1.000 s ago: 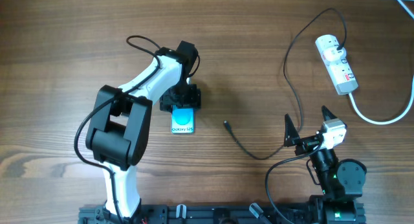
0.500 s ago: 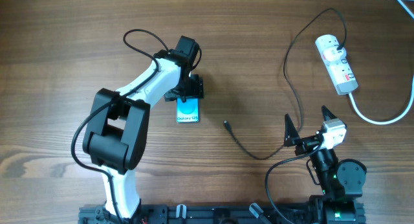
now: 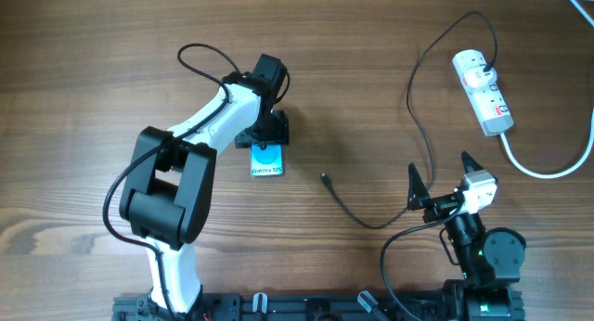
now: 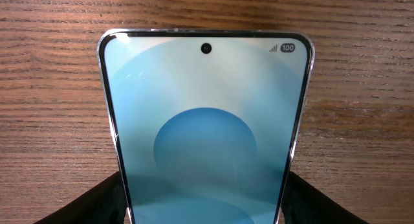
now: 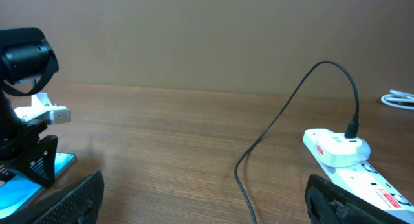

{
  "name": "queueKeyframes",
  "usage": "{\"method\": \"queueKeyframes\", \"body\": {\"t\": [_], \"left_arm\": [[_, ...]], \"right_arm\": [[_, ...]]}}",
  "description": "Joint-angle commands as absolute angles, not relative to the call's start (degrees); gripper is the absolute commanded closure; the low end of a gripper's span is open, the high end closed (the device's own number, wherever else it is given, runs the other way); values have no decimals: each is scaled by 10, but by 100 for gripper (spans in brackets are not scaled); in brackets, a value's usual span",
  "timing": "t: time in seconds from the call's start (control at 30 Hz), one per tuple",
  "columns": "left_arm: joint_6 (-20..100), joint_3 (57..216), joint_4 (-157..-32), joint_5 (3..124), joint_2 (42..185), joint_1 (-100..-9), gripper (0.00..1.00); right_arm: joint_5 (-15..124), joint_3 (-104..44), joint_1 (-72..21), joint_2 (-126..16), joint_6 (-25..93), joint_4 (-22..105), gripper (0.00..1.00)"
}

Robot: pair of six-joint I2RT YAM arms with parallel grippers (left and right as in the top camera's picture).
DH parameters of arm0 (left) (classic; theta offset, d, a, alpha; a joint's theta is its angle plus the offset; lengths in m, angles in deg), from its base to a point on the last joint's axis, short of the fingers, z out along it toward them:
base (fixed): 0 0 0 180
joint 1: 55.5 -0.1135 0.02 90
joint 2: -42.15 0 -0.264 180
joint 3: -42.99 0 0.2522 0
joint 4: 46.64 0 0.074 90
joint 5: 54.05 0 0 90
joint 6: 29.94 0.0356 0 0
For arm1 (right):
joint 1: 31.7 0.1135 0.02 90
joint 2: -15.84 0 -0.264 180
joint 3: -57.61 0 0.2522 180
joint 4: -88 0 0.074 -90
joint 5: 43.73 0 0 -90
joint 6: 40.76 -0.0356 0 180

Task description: Plug charger to phone and switch on socket

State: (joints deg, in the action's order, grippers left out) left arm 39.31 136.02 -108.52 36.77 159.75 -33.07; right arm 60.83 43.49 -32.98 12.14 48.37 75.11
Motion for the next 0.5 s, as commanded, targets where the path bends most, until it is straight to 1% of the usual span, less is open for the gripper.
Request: {"method": "queueKeyframes", "body": {"t": [0.0,0.07,0.13,0.17,0.37,0.4,0.47], "left_arm": [[384,1339,-1095,381,1636,-344,31],[384,1346,-1110,396,1635,-356,31],[389,1354,-1119,447,1633,-377,31],[419,1356,-1119,555,1629,-408,30],[481,1356,-1120,790,1628,-479,30],[481,1356,-1120,827,1628,-491,30],[481,1356,-1119,844,1628,-499,30]], "right_arm": [[609,436,-328,122,477,754,0],[609,436,-328,122,477,754,0],[609,436,-328,122,477,754,0],[609,436,-328,122,477,754,0],[621,436,-328,122,475,755,0],[637,436,-328,122,464,755,0],[657,436,-328,120,364,758,0]]}}
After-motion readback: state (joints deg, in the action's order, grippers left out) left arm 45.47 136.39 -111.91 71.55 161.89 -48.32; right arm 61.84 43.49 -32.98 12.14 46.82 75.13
